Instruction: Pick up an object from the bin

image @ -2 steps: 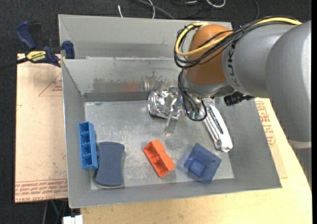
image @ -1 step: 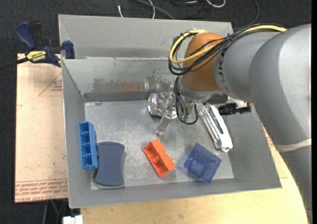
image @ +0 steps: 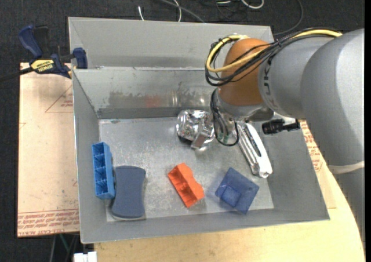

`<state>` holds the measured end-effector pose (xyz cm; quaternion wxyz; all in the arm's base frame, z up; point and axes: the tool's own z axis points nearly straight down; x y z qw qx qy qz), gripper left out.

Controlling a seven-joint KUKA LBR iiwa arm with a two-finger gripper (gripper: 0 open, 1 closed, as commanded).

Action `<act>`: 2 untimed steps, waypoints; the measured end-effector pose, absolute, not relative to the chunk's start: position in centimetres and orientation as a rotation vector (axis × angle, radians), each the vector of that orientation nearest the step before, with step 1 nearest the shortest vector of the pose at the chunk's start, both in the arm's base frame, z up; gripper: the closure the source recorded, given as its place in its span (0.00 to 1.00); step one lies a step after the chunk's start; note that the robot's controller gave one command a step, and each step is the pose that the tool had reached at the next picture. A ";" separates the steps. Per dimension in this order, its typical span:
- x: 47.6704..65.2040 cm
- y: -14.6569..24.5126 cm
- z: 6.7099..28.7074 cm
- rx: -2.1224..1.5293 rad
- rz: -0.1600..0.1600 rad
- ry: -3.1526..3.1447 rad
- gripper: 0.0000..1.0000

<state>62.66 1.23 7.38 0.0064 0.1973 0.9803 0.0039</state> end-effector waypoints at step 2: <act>62.6 1.2 8.4 0.616 0.011 3.070 1.00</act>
Offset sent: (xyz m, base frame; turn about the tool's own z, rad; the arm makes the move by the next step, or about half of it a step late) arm 0.0000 0.0000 0.0303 -0.0004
